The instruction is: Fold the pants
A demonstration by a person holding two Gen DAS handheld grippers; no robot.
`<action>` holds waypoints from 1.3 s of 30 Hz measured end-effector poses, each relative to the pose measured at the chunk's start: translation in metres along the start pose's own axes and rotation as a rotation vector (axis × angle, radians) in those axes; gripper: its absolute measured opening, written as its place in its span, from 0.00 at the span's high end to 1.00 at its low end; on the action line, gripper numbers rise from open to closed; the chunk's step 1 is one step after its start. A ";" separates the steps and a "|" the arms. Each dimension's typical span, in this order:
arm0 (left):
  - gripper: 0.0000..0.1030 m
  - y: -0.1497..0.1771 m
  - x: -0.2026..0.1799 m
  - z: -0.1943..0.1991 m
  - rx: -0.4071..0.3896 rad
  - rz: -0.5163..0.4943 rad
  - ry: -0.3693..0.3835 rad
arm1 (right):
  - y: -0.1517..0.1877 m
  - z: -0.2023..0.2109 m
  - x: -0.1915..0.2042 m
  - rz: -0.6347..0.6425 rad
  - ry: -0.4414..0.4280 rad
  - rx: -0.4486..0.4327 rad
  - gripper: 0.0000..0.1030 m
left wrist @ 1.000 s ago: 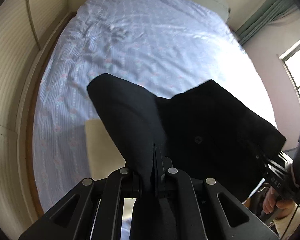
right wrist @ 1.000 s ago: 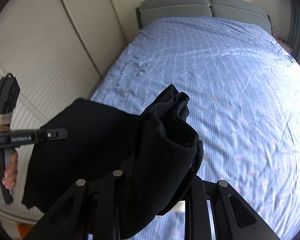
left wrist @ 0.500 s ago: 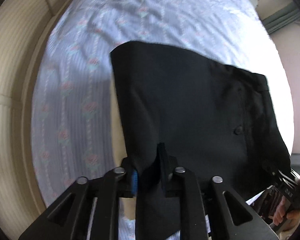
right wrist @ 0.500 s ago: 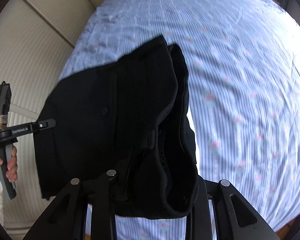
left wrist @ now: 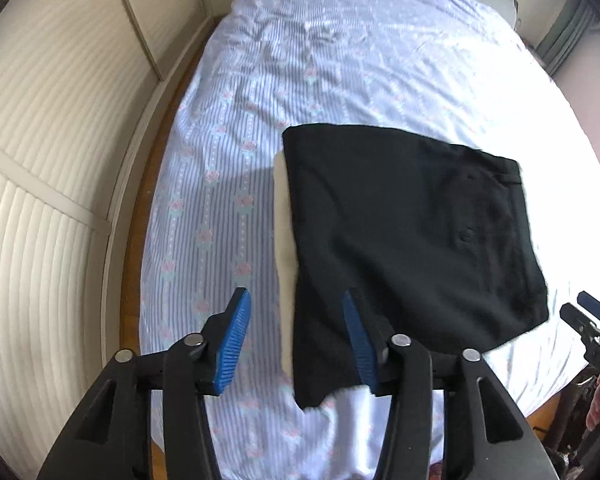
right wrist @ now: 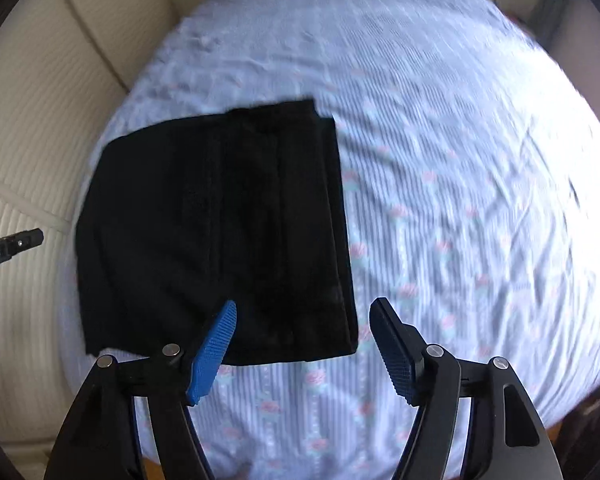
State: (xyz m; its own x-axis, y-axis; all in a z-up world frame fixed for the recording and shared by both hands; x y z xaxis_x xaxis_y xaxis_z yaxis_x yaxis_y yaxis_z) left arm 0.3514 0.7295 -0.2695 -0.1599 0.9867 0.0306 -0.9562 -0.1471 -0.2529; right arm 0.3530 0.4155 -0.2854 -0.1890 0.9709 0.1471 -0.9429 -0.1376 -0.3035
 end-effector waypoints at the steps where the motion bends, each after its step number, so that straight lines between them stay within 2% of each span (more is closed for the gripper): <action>1: 0.50 0.005 -0.006 0.011 -0.019 0.001 0.006 | 0.000 0.010 0.001 0.008 -0.006 -0.013 0.33; 3: 0.43 0.015 -0.019 0.034 -0.054 -0.002 0.004 | 0.001 0.032 0.000 0.014 -0.010 -0.061 0.33; 5: 0.40 0.020 -0.033 0.053 -0.090 -0.010 0.001 | 0.004 0.055 -0.002 0.031 -0.014 -0.098 0.29; 6: 0.35 0.024 -0.043 0.065 -0.111 -0.018 -0.004 | 0.005 0.067 -0.003 0.041 -0.009 -0.117 0.26; 10: 0.20 0.041 -0.096 0.116 -0.212 -0.066 -0.009 | 0.016 0.118 -0.025 0.048 0.019 -0.199 0.21; 11: 0.15 0.046 -0.110 0.128 -0.239 -0.076 -0.016 | 0.021 0.133 -0.035 0.048 0.024 -0.217 0.20; 13: 0.14 0.057 -0.144 0.154 -0.301 -0.101 -0.028 | 0.031 0.161 -0.056 0.050 0.042 -0.248 0.17; 17: 0.04 0.080 -0.208 0.191 -0.361 -0.092 -0.011 | 0.049 0.210 -0.104 0.050 0.076 -0.284 0.16; 24: 0.03 0.121 -0.315 0.238 -0.403 -0.048 0.050 | 0.085 0.280 -0.189 0.034 0.035 -0.342 0.16; 27: 0.00 0.139 -0.359 0.258 -0.434 -0.073 0.040 | 0.099 0.303 -0.221 0.040 0.039 -0.353 0.16; 31: 0.00 0.161 -0.400 0.276 -0.456 -0.074 0.004 | 0.115 0.332 -0.260 0.060 0.035 -0.365 0.16; 39: 0.00 0.200 -0.450 0.300 -0.436 -0.074 0.022 | 0.147 0.368 -0.311 0.033 0.034 -0.374 0.16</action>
State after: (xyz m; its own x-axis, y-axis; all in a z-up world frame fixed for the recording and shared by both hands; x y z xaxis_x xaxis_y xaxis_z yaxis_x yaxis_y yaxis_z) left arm 0.1588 0.2354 -0.0440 -0.0848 0.9954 0.0448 -0.7714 -0.0371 -0.6352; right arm 0.1724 0.0216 -0.0291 -0.2023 0.9740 0.1020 -0.7696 -0.0937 -0.6316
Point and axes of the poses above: each gripper's, at about its wrist camera, not at the fingertips, and z roughly against the way its jaws point, x to its left, y to its underside, the point moved 7 cm from there along -z, roughly the way its jaws point, and after that the axes turned 5 degrees about -y, right-handed, at the moved point
